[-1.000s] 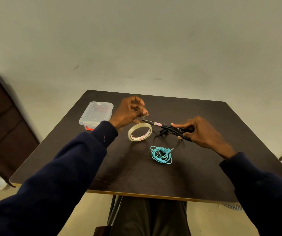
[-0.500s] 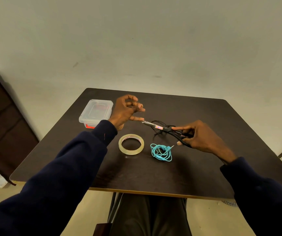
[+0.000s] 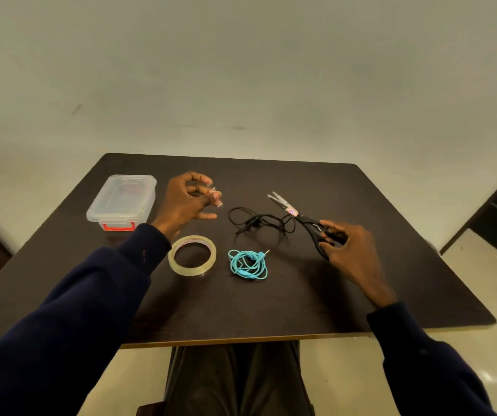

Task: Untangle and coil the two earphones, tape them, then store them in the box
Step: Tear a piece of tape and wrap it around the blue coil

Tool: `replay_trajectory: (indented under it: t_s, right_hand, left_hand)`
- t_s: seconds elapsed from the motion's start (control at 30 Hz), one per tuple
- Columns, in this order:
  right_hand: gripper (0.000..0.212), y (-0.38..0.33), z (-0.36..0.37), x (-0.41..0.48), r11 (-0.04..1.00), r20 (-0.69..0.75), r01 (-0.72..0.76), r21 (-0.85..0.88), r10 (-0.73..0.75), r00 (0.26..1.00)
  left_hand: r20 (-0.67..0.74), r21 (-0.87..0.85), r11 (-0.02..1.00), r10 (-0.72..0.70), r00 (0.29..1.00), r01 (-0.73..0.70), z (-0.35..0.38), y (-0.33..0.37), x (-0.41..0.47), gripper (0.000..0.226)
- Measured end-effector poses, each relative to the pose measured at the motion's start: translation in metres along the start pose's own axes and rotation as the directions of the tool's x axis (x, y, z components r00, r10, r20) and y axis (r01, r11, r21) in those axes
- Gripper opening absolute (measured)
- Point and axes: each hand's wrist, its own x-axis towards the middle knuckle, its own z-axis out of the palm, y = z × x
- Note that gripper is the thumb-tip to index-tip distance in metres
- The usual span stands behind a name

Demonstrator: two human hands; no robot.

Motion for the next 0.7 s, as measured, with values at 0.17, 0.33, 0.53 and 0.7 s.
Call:
replay_trajectory:
  t_s: [0.17,0.33,0.53,0.7]
  right_hand:
    - [0.027,0.033,-0.010,0.007,0.959,-0.144,-0.201,-0.198,0.175,0.974]
    - [0.023,0.039,0.000,0.014,0.858,-0.179,-0.281,-0.430,0.225,0.958]
    - [0.028,0.029,0.002,0.022,0.796,0.002,-0.199,-0.572,0.244,0.970]
    - [0.023,0.011,0.000,0.015,0.792,-0.113,-0.108,-0.601,0.050,0.992]
  left_hand:
    - [-0.025,-0.004,1.000,0.019,1.000,-0.019,0.011,-0.004,-0.001,0.030]
    - [-0.045,-0.016,1.000,0.003,0.999,-0.004,0.015,-0.009,-0.003,0.034]
    - [-0.057,-0.004,1.000,-0.027,0.998,0.027,0.010,-0.014,-0.010,0.033]
    - [-0.037,-0.042,0.998,-0.052,0.998,0.050,0.005,-0.008,-0.016,0.028]
